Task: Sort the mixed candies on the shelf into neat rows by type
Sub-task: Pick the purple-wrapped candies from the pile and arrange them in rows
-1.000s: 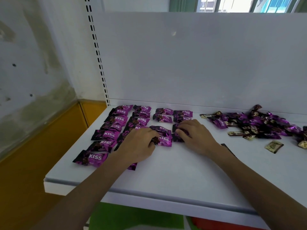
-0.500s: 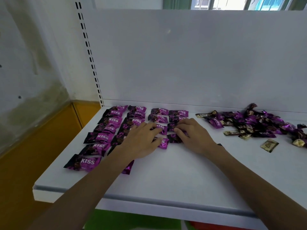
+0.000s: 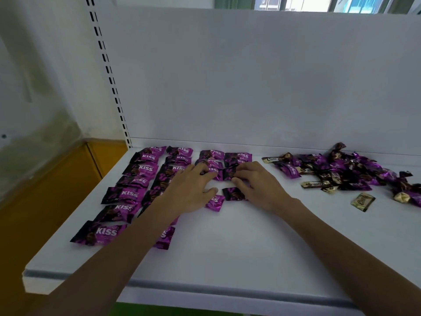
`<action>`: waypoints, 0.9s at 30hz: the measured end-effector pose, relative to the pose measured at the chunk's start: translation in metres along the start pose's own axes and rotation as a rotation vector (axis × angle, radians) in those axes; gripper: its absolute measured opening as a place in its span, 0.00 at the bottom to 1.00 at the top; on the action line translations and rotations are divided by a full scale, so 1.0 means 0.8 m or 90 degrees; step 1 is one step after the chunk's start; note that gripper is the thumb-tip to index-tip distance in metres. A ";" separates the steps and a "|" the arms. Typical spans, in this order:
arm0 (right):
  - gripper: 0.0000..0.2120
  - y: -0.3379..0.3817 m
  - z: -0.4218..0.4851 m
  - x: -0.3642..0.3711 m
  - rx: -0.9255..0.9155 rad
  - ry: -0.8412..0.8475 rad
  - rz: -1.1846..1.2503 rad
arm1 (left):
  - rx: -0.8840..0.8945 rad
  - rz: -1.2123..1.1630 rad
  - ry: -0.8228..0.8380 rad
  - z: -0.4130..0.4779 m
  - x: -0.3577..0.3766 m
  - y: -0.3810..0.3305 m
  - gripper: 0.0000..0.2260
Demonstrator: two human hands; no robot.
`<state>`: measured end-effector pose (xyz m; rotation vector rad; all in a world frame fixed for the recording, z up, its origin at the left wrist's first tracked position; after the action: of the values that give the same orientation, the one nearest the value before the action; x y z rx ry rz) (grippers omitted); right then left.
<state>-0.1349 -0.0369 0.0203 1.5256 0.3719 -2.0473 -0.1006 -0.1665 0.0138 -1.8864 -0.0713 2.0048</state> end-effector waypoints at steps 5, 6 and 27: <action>0.09 -0.002 -0.004 -0.013 -0.011 -0.088 0.003 | 0.019 -0.104 -0.098 -0.018 -0.025 0.008 0.21; 0.08 -0.001 -0.006 -0.016 -0.013 -0.103 0.007 | 0.028 -0.130 -0.127 -0.025 -0.034 0.008 0.21; 0.13 -0.003 -0.021 -0.003 0.050 -0.015 -0.031 | 0.025 0.053 0.007 -0.045 0.000 -0.018 0.23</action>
<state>-0.1221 -0.0257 0.0167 1.5503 0.3267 -2.1396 -0.0618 -0.1612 0.0149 -1.9057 0.0500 2.0344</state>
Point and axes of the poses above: each hand's wrist, its own z-axis towards the middle knuckle, its own x-axis out of the palm, y = z × x, the point moved 8 cm from there along z, towards the middle knuckle, and after that the axes turned 11 degrees about -z, right-handed, at the moved point
